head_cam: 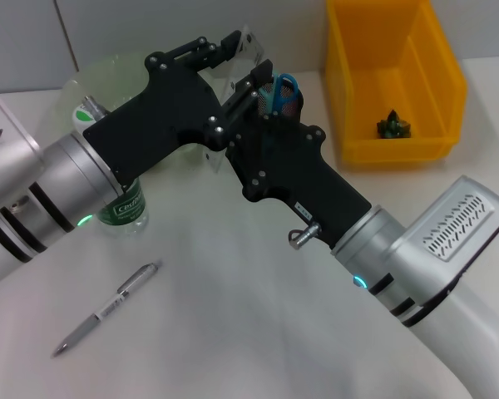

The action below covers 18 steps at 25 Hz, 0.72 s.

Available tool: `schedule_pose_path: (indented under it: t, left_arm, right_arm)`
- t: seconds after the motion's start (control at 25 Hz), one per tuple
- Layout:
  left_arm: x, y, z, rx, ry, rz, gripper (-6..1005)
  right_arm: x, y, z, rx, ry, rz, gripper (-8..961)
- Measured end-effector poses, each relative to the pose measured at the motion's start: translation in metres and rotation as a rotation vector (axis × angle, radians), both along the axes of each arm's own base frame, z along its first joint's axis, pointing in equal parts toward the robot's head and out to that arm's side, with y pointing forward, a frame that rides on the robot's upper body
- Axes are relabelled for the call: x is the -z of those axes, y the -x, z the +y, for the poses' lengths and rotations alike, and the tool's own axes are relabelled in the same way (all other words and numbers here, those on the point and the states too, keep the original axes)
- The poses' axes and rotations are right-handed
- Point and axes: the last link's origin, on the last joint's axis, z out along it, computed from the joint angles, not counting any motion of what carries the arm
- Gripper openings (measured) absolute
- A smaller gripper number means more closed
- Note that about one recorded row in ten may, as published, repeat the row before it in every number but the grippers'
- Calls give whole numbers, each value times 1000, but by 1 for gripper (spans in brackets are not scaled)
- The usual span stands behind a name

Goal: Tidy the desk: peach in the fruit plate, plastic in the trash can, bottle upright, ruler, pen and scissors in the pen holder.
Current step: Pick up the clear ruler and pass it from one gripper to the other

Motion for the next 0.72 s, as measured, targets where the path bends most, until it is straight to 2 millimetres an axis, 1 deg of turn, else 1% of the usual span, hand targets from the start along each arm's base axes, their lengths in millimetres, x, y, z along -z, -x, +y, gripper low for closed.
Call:
schedule_pose_path:
  t: [0.08, 0.6, 0.72]
  left_arm:
    - [0, 0, 0, 1, 0, 1, 484]
    - [0, -1, 1, 3, -2, 2, 496]
    - [0, -1, 1, 2, -3, 3, 499]
  right_arm:
    - [1, 0, 2, 8, 3, -4, 266]
    - [1, 4, 6, 7, 4, -5, 143]
    - [1, 5, 6, 8, 1, -1, 136]
